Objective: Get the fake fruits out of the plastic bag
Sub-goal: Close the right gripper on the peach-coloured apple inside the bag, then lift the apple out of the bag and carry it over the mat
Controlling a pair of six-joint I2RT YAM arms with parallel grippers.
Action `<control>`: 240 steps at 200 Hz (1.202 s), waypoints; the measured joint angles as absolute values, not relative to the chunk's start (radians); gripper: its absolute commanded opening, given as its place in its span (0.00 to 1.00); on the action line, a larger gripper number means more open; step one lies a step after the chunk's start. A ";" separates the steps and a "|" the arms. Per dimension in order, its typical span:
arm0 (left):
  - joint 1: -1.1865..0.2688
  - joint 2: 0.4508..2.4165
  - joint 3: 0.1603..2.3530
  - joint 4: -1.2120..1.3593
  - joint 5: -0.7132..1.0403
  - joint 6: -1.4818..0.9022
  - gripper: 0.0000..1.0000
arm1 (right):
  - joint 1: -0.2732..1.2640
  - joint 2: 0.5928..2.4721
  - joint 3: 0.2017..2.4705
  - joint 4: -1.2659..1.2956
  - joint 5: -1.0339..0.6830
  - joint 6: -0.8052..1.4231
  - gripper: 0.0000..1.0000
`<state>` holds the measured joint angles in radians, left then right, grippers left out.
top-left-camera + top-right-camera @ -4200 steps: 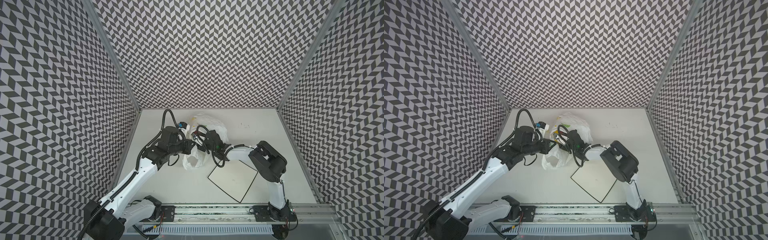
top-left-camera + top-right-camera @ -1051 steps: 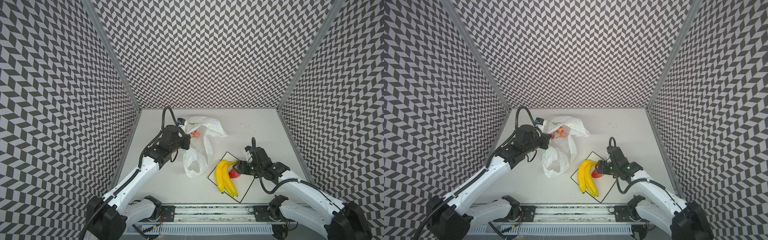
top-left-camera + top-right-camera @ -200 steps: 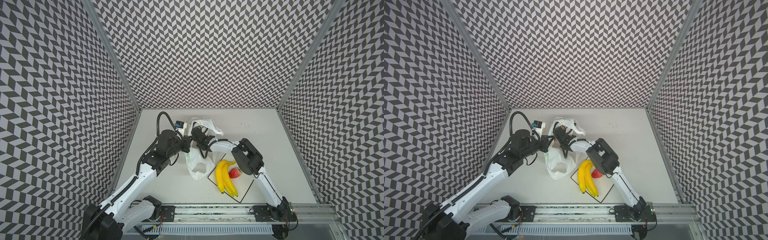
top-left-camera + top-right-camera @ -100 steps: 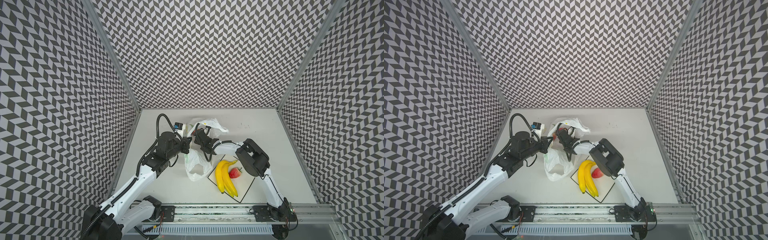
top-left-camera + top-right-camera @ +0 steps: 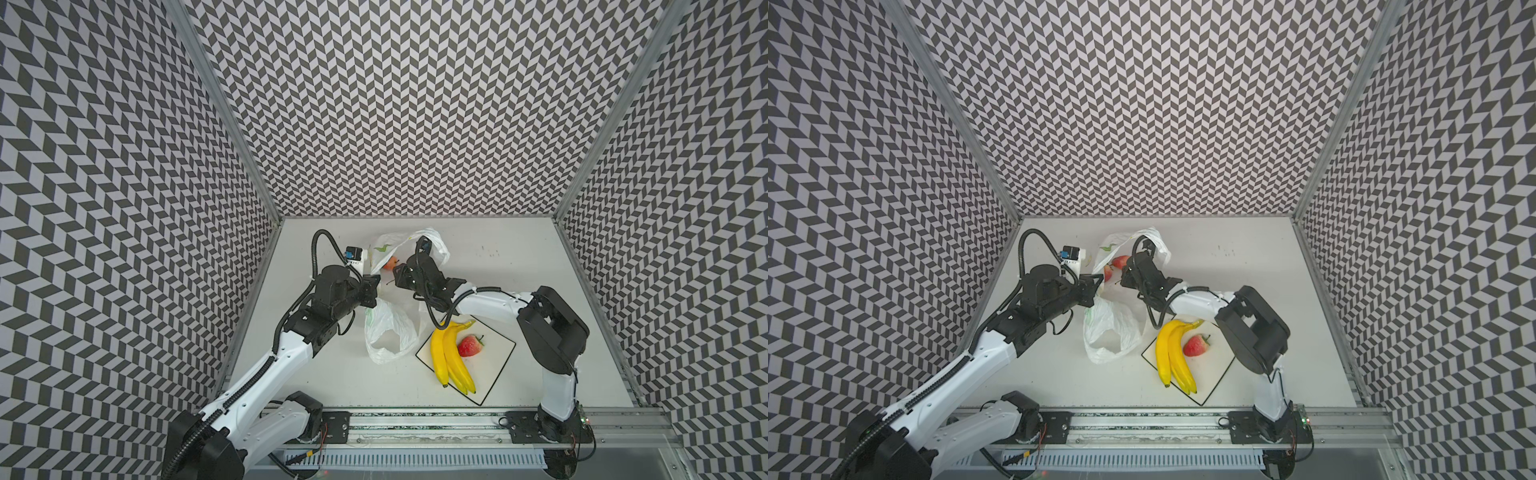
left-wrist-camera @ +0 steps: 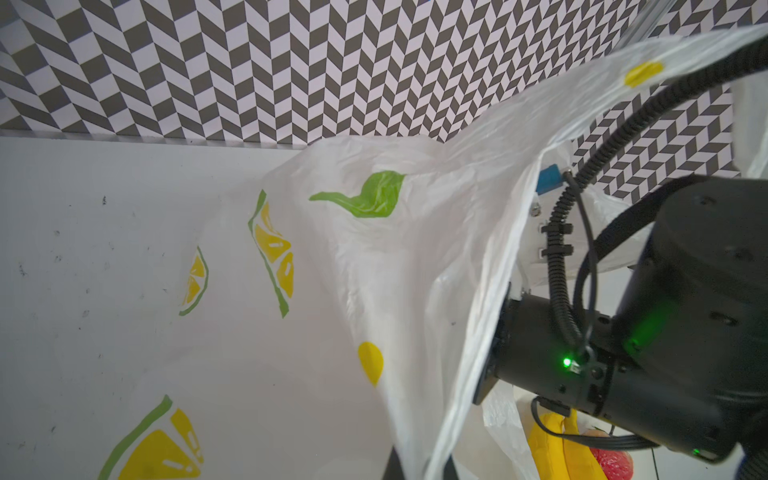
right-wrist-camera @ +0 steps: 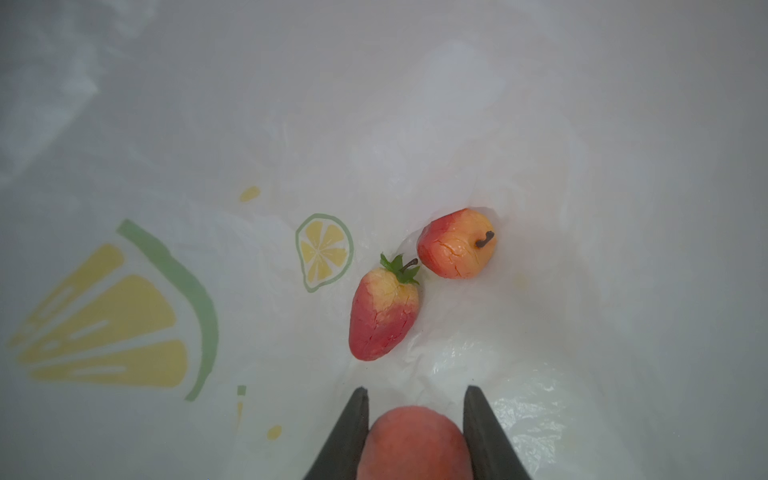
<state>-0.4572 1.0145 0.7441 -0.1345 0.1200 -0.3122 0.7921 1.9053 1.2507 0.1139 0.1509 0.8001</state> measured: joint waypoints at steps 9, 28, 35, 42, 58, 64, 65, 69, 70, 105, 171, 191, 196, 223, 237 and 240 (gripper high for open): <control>-0.457 1.012 0.744 -0.134 0.119 -0.312 0.00 | 0.788 1.881 1.224 0.113 0.124 0.788 0.14; -0.457 1.011 0.744 -0.132 0.118 -0.312 0.00 | 0.782 1.815 1.162 0.100 0.072 0.757 0.14; -0.457 1.011 0.744 -0.131 0.118 -0.312 0.00 | 0.782 1.782 1.138 0.092 0.054 0.738 0.14; -0.457 1.012 0.744 -0.130 0.118 -0.312 0.00 | 0.781 1.742 1.111 0.081 0.036 0.717 0.14; -0.456 1.014 0.744 -0.126 0.119 -0.312 0.00 | 0.781 1.632 1.048 0.050 0.007 0.663 0.14; -0.455 1.015 0.744 -0.126 0.119 -0.312 0.00 | 0.781 1.589 1.029 0.036 -0.004 0.645 0.14; -0.455 1.015 0.744 -0.126 0.119 -0.312 0.00 | 0.781 1.580 1.024 0.035 -0.008 0.641 0.14; -0.455 1.015 0.744 -0.125 0.119 -0.312 0.00 | 0.781 1.550 1.011 0.022 -0.014 0.629 0.14; -0.455 1.015 0.744 -0.125 0.119 -0.312 0.00 | 0.781 1.544 1.009 0.020 -0.016 0.627 0.14; -0.453 1.021 0.744 -0.109 0.127 -0.312 0.00 | 0.783 1.298 0.919 -0.109 -0.045 0.546 0.14; -0.446 1.027 0.744 -0.105 0.138 -0.308 0.00 | 0.783 0.940 0.765 -0.385 -0.024 0.550 0.16; -0.444 1.039 0.744 -0.105 0.146 -0.309 0.00 | 0.782 0.924 0.746 -0.397 -0.053 0.549 0.16; -0.444 1.042 0.744 -0.105 0.147 -0.309 0.00 | 0.782 0.929 0.746 -0.394 -0.067 0.547 0.16; -0.444 1.061 0.749 -0.105 0.142 -0.316 0.00 | 0.782 0.974 0.748 -0.367 -0.167 0.518 0.16; -0.444 1.073 0.759 -0.104 0.130 -0.329 0.00 | 0.782 0.992 0.751 -0.383 -0.197 0.500 0.17; -0.444 1.074 0.763 -0.105 0.128 -0.332 0.00 | 0.782 0.995 0.751 -0.389 -0.200 0.496 0.17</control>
<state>-0.4442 1.0744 0.7631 -0.1051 0.1276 -0.3325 0.7822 0.9947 0.7509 -0.3893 -0.2005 0.4965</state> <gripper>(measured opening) 0.047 0.325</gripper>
